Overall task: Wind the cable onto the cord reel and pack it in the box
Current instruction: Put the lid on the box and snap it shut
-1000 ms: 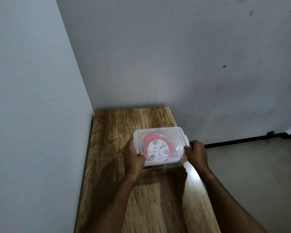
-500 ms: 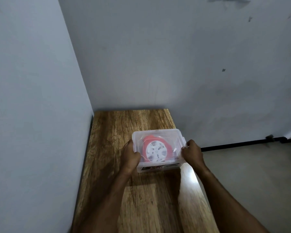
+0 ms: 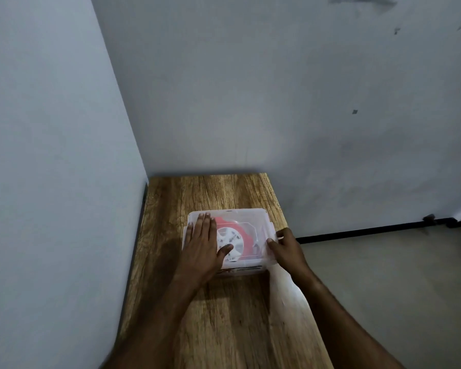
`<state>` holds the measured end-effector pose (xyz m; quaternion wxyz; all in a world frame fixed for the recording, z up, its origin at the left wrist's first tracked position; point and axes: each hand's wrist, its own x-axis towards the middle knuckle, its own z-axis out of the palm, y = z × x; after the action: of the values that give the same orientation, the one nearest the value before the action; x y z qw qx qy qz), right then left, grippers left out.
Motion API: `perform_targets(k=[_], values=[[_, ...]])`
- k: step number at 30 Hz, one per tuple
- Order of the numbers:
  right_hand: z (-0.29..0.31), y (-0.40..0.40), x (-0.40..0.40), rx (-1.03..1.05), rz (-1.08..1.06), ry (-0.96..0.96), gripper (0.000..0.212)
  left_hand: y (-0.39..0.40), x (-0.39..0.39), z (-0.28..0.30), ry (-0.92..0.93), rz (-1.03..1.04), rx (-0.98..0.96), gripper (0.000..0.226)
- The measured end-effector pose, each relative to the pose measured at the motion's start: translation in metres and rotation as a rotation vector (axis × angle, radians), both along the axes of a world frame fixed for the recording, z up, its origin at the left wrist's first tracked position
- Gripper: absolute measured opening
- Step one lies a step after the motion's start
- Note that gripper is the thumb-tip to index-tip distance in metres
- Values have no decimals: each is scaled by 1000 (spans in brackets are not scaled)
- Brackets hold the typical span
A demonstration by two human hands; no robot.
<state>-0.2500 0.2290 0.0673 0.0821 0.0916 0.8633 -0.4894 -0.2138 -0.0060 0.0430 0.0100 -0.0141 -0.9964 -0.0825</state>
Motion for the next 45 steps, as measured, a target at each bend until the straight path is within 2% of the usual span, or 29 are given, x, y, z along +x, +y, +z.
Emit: perform_targets(k=[3, 6, 11, 18, 25, 27, 29, 34, 41, 45], values=[[5, 1, -7, -281, -74, -196, 29, -5, -3, 1, -31, -40, -25, 121], [8, 6, -14, -426, -121, -339, 28, -5, -3, -1, -24, -33, -46, 114], [15, 9, -17, -516, -123, -415, 22, -3, 0, -3, 27, -20, -32, 108], [13, 15, -24, -673, -174, -625, 45, -3, 1, -6, 29, -11, -43, 106], [16, 18, -23, -656, -144, -661, 39, -3, 1, -8, 39, -7, -42, 106], [14, 17, -24, -655, -159, -615, 38, -3, 1, -8, 47, -5, -33, 108], [15, 13, -26, -568, -155, -502, 30, -2, 1, -8, 45, -3, -28, 110], [14, -7, -24, -23, -132, -140, 12, -2, 2, -6, 42, 4, -21, 112], [27, -21, -9, 416, -105, 78, 23, -2, 2, -6, 38, 7, -4, 113], [33, -34, 2, 629, -16, 161, 13, -2, 2, -8, 23, 14, 10, 113]])
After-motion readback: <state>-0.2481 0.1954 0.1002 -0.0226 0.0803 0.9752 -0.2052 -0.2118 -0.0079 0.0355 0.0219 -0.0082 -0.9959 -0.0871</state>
